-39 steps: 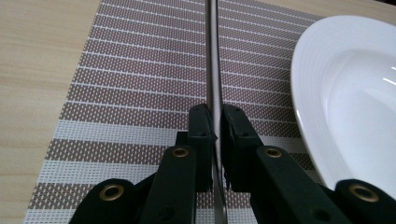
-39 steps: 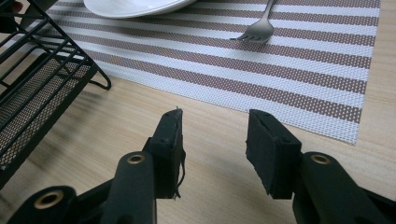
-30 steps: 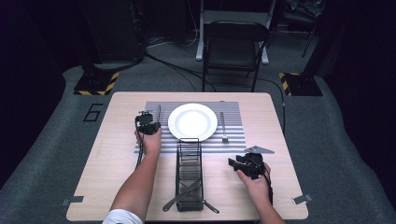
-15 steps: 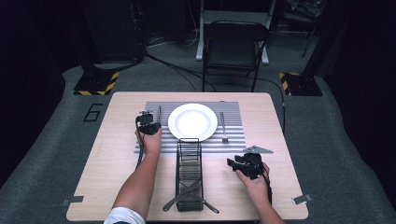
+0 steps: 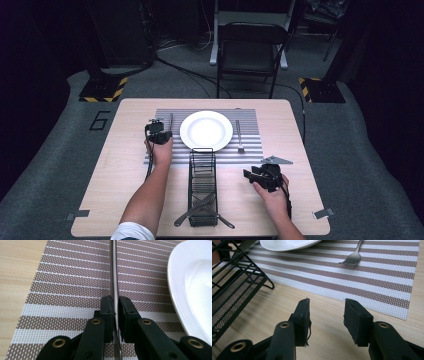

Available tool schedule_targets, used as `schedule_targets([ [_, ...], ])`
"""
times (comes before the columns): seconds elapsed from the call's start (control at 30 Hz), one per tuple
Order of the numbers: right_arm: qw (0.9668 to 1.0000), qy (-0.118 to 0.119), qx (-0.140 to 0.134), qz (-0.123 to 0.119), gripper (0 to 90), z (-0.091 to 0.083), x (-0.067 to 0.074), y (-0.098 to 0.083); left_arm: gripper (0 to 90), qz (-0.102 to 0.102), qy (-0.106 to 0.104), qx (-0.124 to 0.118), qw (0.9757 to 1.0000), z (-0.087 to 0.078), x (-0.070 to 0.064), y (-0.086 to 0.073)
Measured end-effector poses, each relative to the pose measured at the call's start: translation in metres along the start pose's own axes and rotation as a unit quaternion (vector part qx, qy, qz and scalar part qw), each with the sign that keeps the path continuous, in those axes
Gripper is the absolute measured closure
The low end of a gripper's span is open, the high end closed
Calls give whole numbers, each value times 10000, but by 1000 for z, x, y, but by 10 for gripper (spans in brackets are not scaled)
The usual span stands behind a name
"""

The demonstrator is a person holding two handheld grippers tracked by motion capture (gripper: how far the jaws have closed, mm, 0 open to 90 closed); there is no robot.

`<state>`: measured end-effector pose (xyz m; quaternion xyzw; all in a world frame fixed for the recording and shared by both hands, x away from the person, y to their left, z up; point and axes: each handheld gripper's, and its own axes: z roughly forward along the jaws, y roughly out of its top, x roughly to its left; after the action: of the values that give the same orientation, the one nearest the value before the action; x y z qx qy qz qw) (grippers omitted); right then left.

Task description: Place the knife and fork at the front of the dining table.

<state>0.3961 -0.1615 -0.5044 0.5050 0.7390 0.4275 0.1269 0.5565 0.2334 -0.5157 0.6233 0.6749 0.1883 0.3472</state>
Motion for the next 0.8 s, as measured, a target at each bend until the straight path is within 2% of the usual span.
schedule_targets([
  [0.3, 10000, -2, -12, 9, 558, 0, 0, 0, 794, -40, 12, -11, 10000, -1, 4, 1],
  [0.6, 10000, -12, 0, 3, 558, 0, 0, 0, 768, 172, 61, -32, 9998, -1, 4, 1],
  [0.8, 10000, -6, 4, -5, 558, 0, -1, 0, 728, 181, -11, -10, 9998, -4, 7, 3],
])
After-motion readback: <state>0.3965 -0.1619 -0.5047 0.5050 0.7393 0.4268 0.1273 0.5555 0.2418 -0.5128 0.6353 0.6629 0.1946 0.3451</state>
